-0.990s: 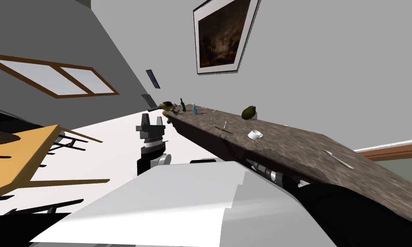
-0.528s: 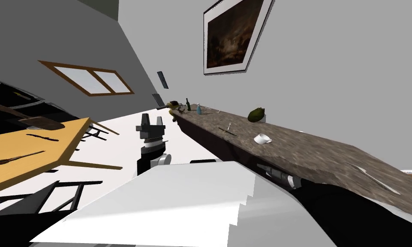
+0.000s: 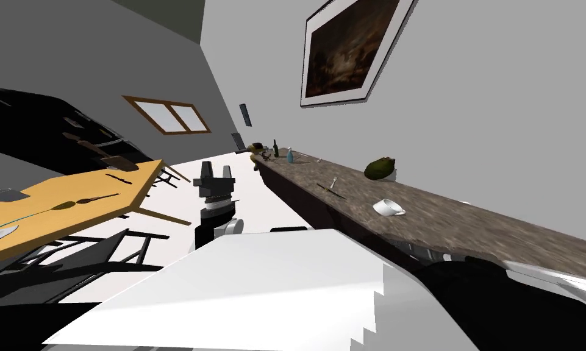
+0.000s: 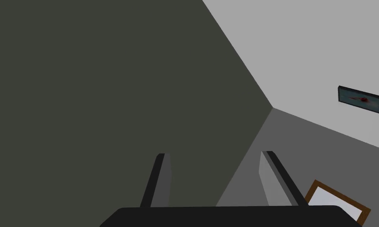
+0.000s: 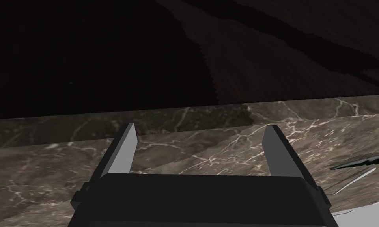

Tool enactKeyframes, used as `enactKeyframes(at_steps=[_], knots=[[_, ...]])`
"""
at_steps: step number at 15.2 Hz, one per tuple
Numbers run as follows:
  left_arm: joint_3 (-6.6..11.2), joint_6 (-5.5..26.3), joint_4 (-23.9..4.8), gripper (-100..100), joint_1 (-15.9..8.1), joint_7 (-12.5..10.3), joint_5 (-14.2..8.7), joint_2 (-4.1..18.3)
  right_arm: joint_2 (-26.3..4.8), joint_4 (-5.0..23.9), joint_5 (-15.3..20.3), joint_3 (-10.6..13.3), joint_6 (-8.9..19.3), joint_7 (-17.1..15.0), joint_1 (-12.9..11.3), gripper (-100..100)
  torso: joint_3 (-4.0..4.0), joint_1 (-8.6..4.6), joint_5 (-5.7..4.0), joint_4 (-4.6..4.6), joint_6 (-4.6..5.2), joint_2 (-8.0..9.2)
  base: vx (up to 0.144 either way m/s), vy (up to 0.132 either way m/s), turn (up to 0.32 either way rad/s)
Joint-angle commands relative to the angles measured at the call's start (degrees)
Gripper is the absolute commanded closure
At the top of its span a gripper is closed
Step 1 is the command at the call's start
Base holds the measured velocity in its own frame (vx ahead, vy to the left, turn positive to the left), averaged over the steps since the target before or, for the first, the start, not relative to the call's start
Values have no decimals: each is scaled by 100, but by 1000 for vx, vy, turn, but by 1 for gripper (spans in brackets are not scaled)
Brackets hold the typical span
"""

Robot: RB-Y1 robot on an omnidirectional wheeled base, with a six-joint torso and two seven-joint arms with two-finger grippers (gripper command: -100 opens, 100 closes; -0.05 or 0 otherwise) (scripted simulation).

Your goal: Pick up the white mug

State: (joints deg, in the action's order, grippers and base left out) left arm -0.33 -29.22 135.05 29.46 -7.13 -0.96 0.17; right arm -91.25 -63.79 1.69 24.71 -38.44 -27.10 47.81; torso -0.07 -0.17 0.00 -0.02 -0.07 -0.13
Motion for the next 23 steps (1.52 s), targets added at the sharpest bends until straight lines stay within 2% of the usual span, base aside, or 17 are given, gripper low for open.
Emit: enactKeyframes(at_steps=[1,2,3,4,5,7,10,11,14,17,19,20,23], knots=[[0,0,0,0,0,0,0,0,-286,127,-23,51,19,-25,95,-100,0,0,0,0,0,0,25,-27,240],[0,0,0,0,0,0,0,0,-318,127,-23,51,19,-25,95,-100,-1,-2,-1,0,1,-2,19,-28,88],[1,0,0,0,1,0,0,0,-511,321,-32,131,-25,-70,166,-100,0,-2,-2,0,5,-1,23,-28,220],[0,0,0,0,0,0,0,0,-600,321,-32,131,-25,-70,166,-100,-1,-2,-1,0,-2,-2,25,-32,234],[0,0,0,0,0,0,0,0,-748,491,-43,205,-73,-111,234,-100,-2,-3,-2,-1,1,-4,26,-36,273],[0,0,0,0,0,0,0,0,-856,491,-43,205,-73,-111,234,-100,-4,-7,-3,-1,0,-6,24,-38,161],[1,0,0,0,1,0,0,0,-1265,746,-67,343,-177,-186,357,-100,-4,-5,-3,-1,1,-7,31,-42,205],[0,0,0,0,0,0,0,0,-1275,746,-67,343,-177,-186,357,-100,-5,-8,-2,-2,-3,-9,30,-56,238],[1,0,0,0,0,0,0,1,-1624,885,-107,524,-361,-279,514,-100,-10,-18,-5,-4,-5,-18,49,-84,340],[1,0,0,0,1,0,0,1,-1614,733,-145,672,-568,-349,631,-100,-15,-37,-12,-6,0,-26,60,-121,311],[1,0,0,0,2,0,0,1,-1614,733,-145,672,-568,-349,631,-100,-13,-34,-14,-5,6,-23,40,-75,98],[1,0,0,0,2,0,0,1,-1468,523,-166,765,-711,-389,701,-100,-9,-22,-12,-3,9,-16,30,-63,166],[1,0,0,0,1,0,0,1,-1478,573,-206,761,-702,-326,708,-100,-1,-19,-10,0,9,-3,10,-64,102]])
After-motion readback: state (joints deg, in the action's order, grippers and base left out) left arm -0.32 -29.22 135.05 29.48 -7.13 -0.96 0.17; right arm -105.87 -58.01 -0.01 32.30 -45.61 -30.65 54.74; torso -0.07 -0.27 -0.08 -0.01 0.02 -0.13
